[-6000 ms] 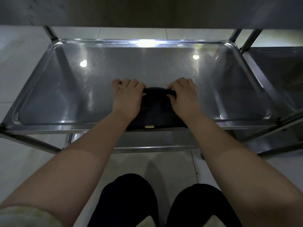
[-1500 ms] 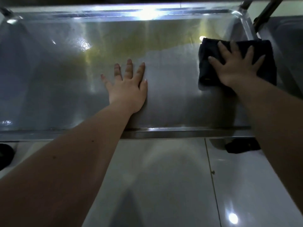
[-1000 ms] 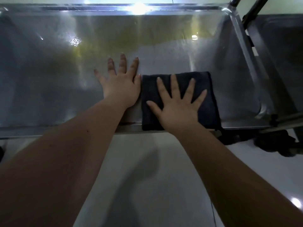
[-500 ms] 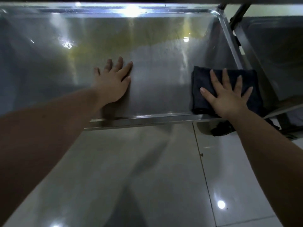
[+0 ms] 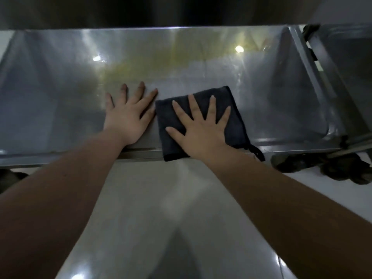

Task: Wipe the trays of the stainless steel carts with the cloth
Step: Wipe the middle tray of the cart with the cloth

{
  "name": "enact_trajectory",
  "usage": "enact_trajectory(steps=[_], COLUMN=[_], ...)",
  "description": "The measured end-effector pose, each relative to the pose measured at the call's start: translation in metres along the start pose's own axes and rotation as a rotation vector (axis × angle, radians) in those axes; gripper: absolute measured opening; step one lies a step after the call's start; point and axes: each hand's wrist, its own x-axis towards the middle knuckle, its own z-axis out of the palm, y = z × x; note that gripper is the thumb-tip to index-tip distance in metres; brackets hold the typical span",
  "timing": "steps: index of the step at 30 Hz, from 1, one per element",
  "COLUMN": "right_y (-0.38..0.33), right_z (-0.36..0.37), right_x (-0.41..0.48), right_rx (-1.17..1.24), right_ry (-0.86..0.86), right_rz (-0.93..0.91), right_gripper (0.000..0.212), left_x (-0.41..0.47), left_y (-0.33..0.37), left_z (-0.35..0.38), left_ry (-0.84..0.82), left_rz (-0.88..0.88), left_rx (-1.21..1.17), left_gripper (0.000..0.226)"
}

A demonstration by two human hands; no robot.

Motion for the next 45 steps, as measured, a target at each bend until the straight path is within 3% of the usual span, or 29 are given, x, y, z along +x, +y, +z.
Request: enact_trajectory(steps=[3,8,12,20,22,26,28,36,40,45], right_y=[0.052,0.173,0.159,-0.014,0.005,0.063,0.067,0.023,0.028,0.031], right_z=[-0.006,-0.027,-0.026,0.006,-0.001,-0.024,-0.030,0.000,-0.013,-0.034], right_x=[-0.004,-0.022,-0.016,-0.007,0.011,0.052,0.054,-0.034,0.015,0.117], right_rx=[0.039,0.080,0.091,-0.009,0.010,0.105,0.112,0.011,0.007,0.042], right_ry=[0.017,0.006,0.033,0.033,0.033,0.016,-0.007,-0.099,-0.024,0.049], right_rz=[0.016,0.464,0.584,-0.062,-0.057,0.257,0.323,0.006,-0.002,0.131], right_gripper=[0.070,0.070,0.069,0.071,0.068,0.067,0.068,0.069,0.063,0.062], left_x=[0.002,0.002,0.001,0.001,0.002,-0.001,-0.001,0.003,0.005,0.004], left_y=[-0.001,0.002,0.004,0.000,-0.001,0.000,0.000,0.001,0.002,-0.003], left_z=[0.001,0.002,0.002,0.002,0.002,0.002,0.001,0.006,0.007,0.008], left_ry=[-0.014,-0.002,0.004,-0.008,-0.018,-0.013,-0.008,0.028,0.013,0.034], left_rz=[-0.002,-0.015,-0.018,-0.018,-0.020,-0.016,-0.016,-0.020,-0.014,0.003], left_rx=[0.001,0.001,0.015,0.007,0.001,-0.030,-0.032,-0.038,-0.015,-0.039], left_gripper=[0.056,0.057,0.057,0.054,0.054,0.055,0.055,0.055,0.055,0.059])
